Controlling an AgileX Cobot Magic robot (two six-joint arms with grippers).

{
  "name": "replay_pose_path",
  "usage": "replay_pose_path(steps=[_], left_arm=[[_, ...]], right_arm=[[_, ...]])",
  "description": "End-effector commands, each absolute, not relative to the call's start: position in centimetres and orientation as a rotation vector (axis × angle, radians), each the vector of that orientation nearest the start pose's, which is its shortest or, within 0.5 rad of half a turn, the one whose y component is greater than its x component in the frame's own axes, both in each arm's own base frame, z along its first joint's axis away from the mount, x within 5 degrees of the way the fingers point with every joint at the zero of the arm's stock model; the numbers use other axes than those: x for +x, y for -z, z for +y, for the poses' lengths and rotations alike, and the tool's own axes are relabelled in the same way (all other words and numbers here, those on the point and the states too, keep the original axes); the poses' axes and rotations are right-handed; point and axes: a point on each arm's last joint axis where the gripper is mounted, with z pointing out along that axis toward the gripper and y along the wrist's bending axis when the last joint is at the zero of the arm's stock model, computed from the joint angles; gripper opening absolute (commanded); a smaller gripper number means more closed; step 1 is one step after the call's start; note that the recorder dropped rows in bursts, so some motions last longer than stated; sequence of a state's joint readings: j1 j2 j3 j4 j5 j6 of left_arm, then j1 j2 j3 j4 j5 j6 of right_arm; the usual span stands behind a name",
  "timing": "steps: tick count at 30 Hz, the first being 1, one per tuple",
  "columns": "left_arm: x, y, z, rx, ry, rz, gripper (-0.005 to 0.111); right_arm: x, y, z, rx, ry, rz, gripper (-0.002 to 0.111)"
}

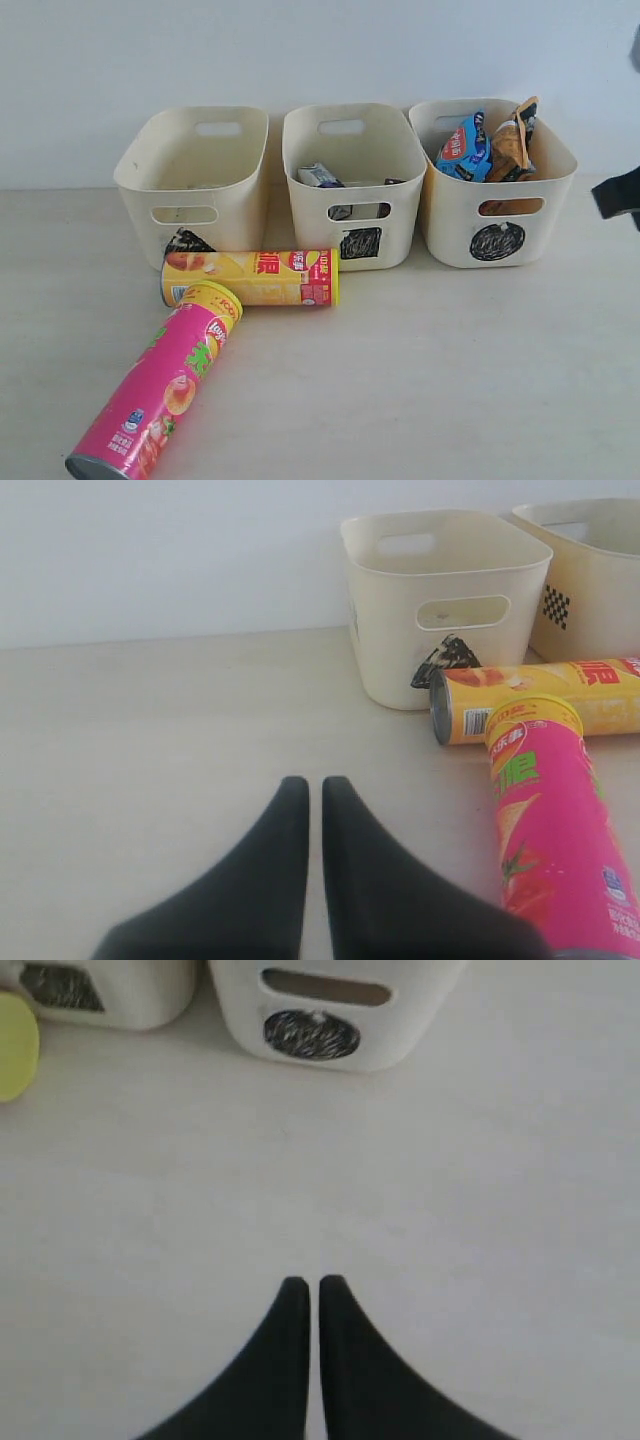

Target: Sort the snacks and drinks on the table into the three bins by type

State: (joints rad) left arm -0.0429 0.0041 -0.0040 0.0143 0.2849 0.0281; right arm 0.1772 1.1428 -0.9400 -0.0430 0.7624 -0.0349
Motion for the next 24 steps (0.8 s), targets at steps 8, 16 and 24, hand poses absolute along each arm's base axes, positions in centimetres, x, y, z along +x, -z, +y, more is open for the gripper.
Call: replay_pose_path(steps=[8, 16, 24], left_arm=[[5.5, -18.8, -0.2, 0.055, 0.008, 1.761, 0.004], [5.5, -18.8, -0.2, 0.055, 0.008, 1.761, 0.004], [5.5, -18.8, -0.2, 0.055, 0.008, 1.763, 0.004]], right_arm=[[16.8, -30.8, -0.2, -0.106, 0.064, 2.215, 0.000], [12.5, -29.9, 0.0, -0.091, 0.054, 2.044, 0.000], [8.4, -27.0, 0.3, -0.153, 0.056, 1.913, 0.000]])
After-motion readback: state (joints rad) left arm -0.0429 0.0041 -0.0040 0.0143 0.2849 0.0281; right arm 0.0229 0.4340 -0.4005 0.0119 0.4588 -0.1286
